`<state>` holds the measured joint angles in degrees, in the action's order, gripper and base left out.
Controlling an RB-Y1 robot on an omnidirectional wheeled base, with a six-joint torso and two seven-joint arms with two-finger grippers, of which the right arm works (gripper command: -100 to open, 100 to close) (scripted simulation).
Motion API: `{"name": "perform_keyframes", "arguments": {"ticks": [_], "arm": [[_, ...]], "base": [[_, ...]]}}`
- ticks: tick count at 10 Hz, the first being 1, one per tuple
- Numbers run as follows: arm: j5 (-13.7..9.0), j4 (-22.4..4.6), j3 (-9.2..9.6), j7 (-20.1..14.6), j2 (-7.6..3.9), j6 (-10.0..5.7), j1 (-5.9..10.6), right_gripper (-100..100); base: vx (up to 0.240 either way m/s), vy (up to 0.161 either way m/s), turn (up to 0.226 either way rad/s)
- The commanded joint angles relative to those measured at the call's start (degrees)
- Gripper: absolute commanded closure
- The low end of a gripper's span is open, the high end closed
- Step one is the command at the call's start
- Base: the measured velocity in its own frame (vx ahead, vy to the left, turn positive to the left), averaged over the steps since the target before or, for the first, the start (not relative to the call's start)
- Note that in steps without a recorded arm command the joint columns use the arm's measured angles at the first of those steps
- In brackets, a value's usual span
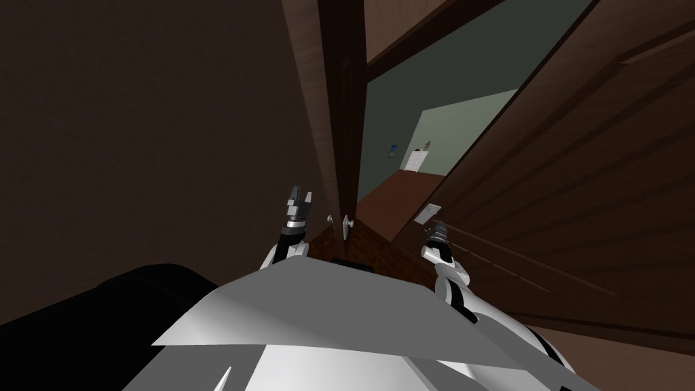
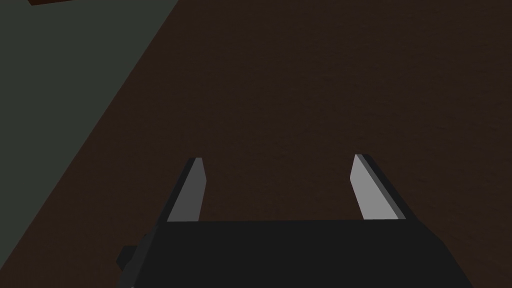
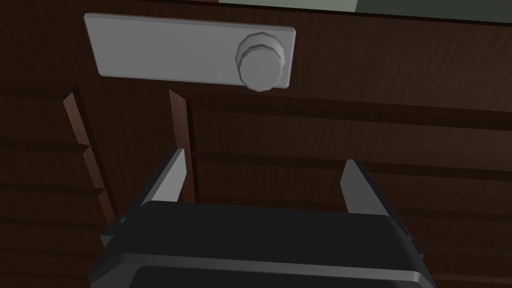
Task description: Pull the door open
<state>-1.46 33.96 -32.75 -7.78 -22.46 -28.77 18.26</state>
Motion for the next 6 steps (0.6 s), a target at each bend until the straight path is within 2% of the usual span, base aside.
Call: {"name": "perform_keyframes", "arguments": {"ticks": [1, 6], "arm": [[-0.2, -0.2, -0.49, 0.2, -0.07, 0.11, 0.00, -100], [-0.2, -0.2, -0.53, 0.2, -0.08, 0.12, 0.00, -100]], "base": [[0.009, -0.006, 0.071], [0.000, -0.008, 0.008]]}}
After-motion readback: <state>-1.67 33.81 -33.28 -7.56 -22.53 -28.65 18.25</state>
